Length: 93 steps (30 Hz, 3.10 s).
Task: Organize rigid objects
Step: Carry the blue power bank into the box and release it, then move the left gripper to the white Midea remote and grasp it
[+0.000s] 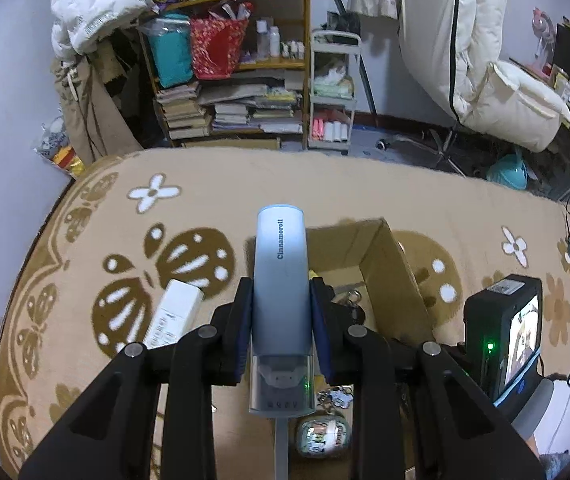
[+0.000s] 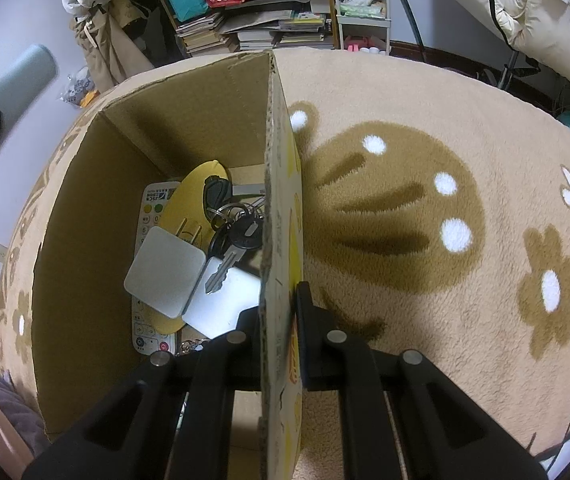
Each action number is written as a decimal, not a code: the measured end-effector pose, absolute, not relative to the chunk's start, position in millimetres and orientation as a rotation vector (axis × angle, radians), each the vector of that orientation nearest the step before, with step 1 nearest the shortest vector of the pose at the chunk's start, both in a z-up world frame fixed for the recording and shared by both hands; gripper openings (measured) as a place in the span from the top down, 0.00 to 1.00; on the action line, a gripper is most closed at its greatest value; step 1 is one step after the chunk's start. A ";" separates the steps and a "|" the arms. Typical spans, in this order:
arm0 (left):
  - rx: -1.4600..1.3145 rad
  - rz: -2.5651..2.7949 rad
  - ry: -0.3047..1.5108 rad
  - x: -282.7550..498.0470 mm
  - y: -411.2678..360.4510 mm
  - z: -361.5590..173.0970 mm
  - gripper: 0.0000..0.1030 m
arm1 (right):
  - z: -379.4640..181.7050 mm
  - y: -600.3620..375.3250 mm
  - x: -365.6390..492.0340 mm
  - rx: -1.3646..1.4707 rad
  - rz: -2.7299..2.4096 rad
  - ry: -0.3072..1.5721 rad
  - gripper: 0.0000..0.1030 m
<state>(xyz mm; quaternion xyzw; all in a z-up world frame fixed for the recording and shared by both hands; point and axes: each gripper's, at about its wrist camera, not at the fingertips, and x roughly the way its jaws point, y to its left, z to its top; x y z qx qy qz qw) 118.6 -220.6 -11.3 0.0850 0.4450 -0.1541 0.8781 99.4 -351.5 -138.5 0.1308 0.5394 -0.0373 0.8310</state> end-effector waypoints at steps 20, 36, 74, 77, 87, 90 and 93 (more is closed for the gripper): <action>0.305 -0.375 1.036 107.6 -259.5 -67.8 0.75 | -138.9 -352.3 99.8 0.279 -0.076 1.144 0.89; 0.339 -0.352 1.017 106.9 -257.0 -62.1 0.75 | -137.9 -351.6 99.5 0.276 -0.074 1.143 0.89; 0.280 -0.145 1.031 177.9 -110.9 -106.4 0.07 | -136.9 -353.3 98.7 0.272 -0.076 1.145 0.90; 0.242 -0.146 1.095 186.1 -107.6 -119.7 0.07 | -136.8 -352.5 98.9 0.270 -0.076 1.145 0.90; 0.237 -0.141 1.165 207.7 -104.6 -150.5 0.07 | -137.3 -352.3 98.7 0.269 -0.076 1.146 0.90; 0.234 -0.135 1.188 212.1 -102.6 -161.1 0.07 | -137.3 -352.3 98.7 0.267 -0.076 1.146 0.90; 0.262 -0.117 1.199 217.6 -102.7 -172.4 0.08 | -137.3 -352.4 98.7 0.268 -0.076 1.146 0.90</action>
